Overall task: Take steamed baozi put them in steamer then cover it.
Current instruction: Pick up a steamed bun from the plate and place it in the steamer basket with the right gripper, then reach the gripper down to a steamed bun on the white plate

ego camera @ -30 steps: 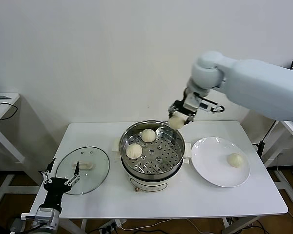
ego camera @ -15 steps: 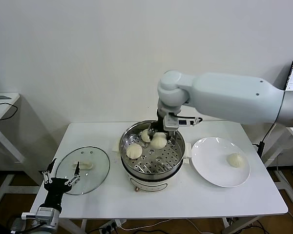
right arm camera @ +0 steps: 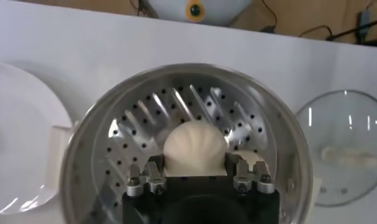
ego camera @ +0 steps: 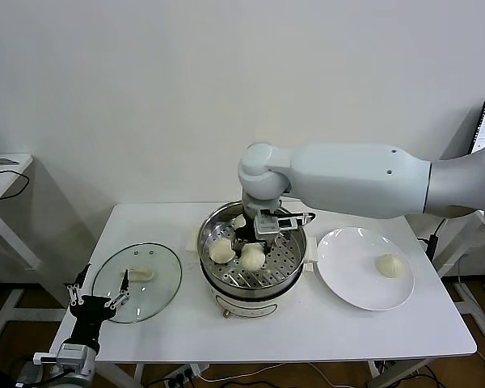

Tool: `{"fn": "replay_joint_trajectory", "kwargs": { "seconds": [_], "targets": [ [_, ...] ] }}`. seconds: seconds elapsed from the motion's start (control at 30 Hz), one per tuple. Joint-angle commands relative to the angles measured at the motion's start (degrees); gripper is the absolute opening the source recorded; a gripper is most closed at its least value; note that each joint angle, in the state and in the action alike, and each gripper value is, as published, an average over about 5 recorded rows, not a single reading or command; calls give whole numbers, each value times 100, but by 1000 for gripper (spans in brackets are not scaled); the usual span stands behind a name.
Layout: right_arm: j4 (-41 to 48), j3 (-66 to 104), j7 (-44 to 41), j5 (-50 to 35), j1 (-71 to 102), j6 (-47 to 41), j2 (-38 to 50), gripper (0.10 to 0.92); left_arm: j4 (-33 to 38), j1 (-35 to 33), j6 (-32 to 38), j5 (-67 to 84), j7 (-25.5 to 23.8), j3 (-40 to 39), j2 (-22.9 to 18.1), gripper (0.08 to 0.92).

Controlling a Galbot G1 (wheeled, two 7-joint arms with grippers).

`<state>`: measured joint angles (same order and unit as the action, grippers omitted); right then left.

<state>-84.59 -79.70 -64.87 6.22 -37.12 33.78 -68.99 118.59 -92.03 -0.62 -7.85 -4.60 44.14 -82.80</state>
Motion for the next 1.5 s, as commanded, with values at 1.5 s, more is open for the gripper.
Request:
{"fn": "replay_joint_trajectory", "kwargs": {
  "seconds": [1.5],
  "targets": [
    [1631,3586,-1392,198,3003,-3982,3840,823,205,-119,-21,-123,50,-222,-46,823]
  ]
}}
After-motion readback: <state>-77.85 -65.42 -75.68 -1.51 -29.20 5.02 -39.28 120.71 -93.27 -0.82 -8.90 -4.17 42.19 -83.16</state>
